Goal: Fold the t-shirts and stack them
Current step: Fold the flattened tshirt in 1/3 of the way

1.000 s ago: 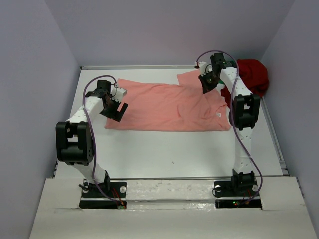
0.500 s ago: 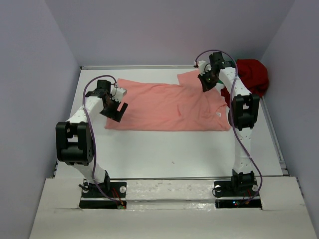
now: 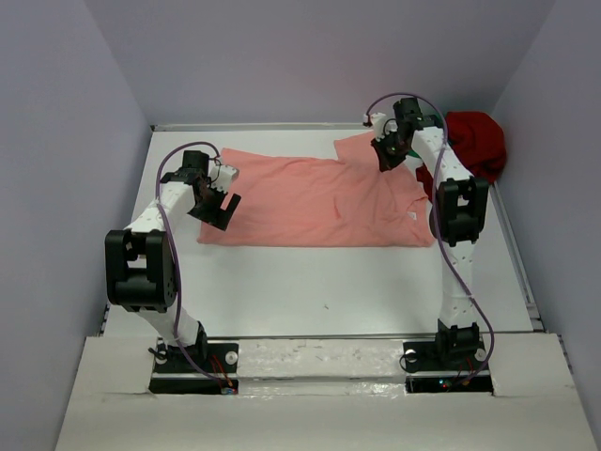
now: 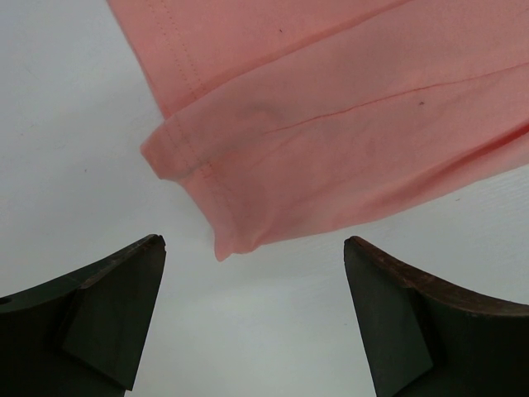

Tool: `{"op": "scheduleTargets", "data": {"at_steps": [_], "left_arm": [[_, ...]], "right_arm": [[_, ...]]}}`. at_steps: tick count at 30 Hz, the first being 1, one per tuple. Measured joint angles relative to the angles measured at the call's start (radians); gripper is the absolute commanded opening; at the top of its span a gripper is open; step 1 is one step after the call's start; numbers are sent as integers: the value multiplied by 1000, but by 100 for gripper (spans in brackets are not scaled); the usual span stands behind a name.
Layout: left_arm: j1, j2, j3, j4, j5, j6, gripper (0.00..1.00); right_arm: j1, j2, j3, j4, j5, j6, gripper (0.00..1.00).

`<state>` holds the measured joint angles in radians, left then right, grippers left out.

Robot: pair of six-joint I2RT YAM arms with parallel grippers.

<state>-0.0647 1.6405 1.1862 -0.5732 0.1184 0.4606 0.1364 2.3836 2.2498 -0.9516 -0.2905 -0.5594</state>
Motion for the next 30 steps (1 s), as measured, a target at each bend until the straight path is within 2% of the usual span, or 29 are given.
{"op": "scheduleTargets", "data": {"at_steps": [13, 14, 15, 16, 18, 19, 21, 24, 26, 27, 28, 30], "left_arm": [[-1, 0, 0, 0, -2, -7, 99], [-1, 0, 0, 0, -3, -7, 99], [-1, 0, 0, 0, -4, -7, 99], [-1, 0, 0, 0, -6, -7, 99], [-1, 0, 0, 0, -8, -7, 99], [-1, 0, 0, 0, -10, -7, 99], [-1, 0, 0, 0, -11, -7, 99], [-1, 0, 0, 0, -14, -7, 99], [-1, 0, 0, 0, -14, -7, 99], [-1, 0, 0, 0, -15, -7, 99], [-1, 0, 0, 0, -15, -7, 99], [-1, 0, 0, 0, -14, -7, 99]], "right_arm": [[8, 0, -6, 3, -56, -29, 0], [10, 0, -6, 3, -50, -32, 3], [14, 0, -6, 3, -45, -37, 22], [19, 0, -7, 4, -31, -42, 50], [29, 0, -11, 13, -8, -63, 54], [32, 0, -15, 19, 4, -63, 65], [37, 0, -25, 33, 21, -68, 75], [45, 0, -31, 43, 33, -72, 76], [49, -1, -31, 50, 32, -72, 70], [50, -3, -31, 51, 31, -71, 67], [54, -6, -32, 51, 28, -71, 59], [55, -18, -37, 48, 18, -69, 50]]}}
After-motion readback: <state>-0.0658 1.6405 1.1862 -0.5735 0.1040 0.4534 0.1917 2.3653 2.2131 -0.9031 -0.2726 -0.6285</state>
